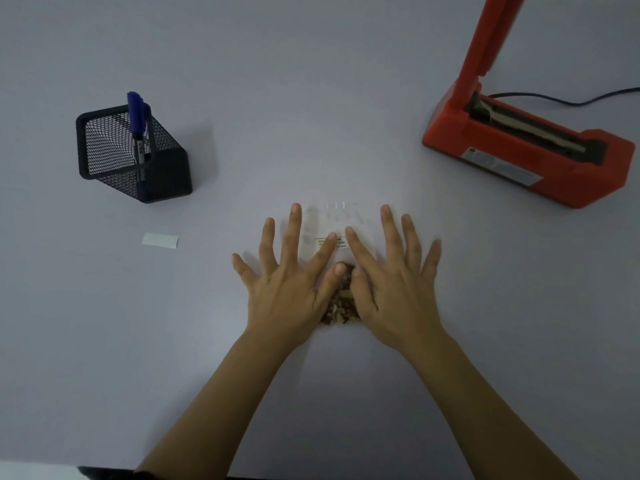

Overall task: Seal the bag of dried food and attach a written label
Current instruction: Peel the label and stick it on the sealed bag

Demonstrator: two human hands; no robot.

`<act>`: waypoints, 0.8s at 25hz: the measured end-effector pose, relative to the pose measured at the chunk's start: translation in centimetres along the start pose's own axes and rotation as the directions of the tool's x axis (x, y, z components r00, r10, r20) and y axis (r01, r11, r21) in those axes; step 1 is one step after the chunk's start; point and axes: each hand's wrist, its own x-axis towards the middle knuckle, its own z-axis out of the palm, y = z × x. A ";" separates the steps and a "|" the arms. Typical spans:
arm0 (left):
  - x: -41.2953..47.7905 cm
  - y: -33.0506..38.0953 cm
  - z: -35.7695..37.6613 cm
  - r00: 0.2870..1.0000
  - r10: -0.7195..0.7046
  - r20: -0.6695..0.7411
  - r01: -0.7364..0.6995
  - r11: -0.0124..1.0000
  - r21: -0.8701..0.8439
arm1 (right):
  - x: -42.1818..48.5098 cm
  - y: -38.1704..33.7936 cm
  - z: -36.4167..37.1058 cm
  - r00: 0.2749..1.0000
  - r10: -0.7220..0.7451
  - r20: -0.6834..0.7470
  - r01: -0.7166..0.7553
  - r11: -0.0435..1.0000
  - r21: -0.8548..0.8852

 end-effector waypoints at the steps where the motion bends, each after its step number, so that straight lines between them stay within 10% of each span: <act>1: 0.1 0.0 0.1 1.000 -0.013 0.022 0.013 1.000 -0.012 | 0.4 0.0 0.2 1.000 0.002 0.017 -0.002 1.000 0.007; 6: 0.6 -0.8 -0.3 0.993 -0.114 0.025 0.117 0.980 -0.161 | 0.9 0.5 0.1 0.996 0.044 -0.074 -0.041 0.998 0.036; 11: -1.5 -1.5 -1.2 0.947 -0.228 -0.226 0.102 0.881 -0.463 | -1.5 1.1 -0.7 0.975 0.161 -0.152 -0.078 0.893 0.443; 15: -3.7 0.4 -0.9 0.860 -0.506 0.072 0.394 0.568 -0.723 | -2.6 -0.1 0.0 0.965 0.258 0.051 -0.232 0.744 0.627; 20: -2.9 1.4 0.2 0.841 -0.510 0.178 0.430 0.430 -0.794 | -1.7 -1.3 0.4 0.955 0.255 0.153 -0.285 0.637 0.716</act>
